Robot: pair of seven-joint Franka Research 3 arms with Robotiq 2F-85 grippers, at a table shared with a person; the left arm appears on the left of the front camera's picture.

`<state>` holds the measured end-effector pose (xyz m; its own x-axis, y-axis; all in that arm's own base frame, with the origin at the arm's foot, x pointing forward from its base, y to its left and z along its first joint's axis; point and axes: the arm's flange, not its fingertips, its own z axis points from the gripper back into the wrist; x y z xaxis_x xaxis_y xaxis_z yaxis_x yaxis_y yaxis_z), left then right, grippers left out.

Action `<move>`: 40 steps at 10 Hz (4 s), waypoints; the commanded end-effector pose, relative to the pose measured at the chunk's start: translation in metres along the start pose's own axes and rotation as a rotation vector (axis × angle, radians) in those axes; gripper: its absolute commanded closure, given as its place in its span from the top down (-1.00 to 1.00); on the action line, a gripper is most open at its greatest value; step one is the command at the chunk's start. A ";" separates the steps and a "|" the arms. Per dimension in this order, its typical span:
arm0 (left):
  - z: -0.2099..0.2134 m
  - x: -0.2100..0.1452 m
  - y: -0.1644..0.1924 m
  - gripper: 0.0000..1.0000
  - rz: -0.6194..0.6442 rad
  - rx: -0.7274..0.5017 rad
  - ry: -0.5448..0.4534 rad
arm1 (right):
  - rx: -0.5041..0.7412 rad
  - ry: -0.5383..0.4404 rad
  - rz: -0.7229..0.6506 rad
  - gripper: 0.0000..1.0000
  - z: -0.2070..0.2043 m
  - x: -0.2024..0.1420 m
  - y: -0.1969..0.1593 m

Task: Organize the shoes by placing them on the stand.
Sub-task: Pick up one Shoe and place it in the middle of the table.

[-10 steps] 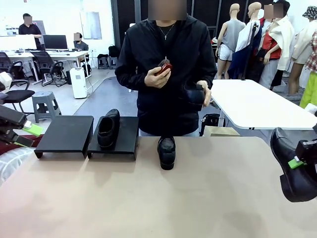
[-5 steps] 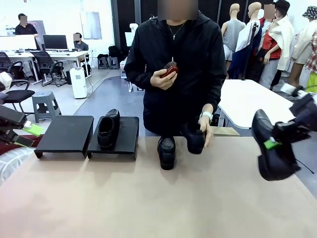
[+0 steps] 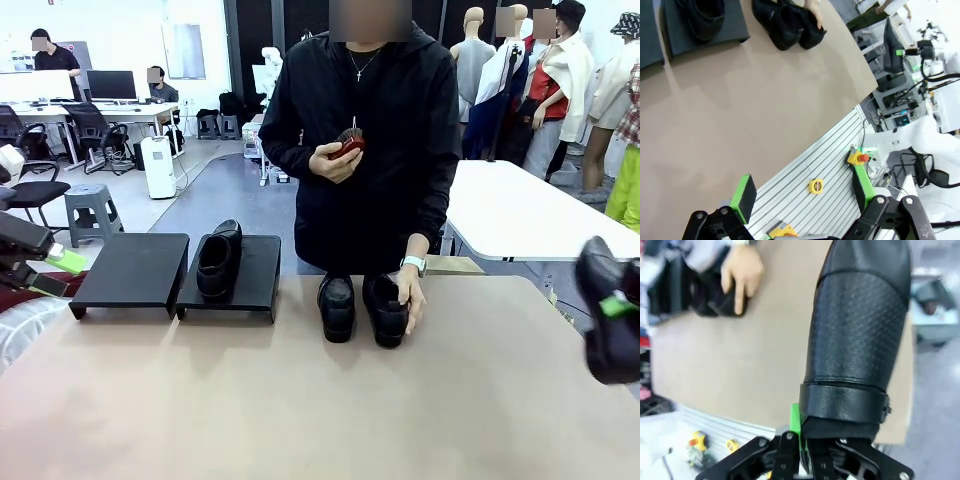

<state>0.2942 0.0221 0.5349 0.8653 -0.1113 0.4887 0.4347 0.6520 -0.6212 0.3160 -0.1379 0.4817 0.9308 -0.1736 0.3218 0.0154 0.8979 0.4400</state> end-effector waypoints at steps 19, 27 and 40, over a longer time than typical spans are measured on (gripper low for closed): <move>0.000 0.000 0.001 1.00 -0.019 -0.026 -0.011 | -0.006 0.550 0.103 -1.00 -0.312 -0.041 0.423; 0.000 0.000 0.001 1.00 -0.019 -0.026 -0.011 | -0.063 0.562 0.136 -1.00 -0.338 -0.046 0.401; 0.000 0.000 0.001 1.00 -0.019 -0.026 -0.011 | 0.395 0.421 0.154 1.00 -0.034 -0.065 0.118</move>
<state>0.2948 0.0220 0.5348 0.8664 -0.1123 0.4866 0.4334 0.6533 -0.6208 0.2812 0.0384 0.4975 0.9839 0.1741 0.0395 -0.1550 0.7235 0.6727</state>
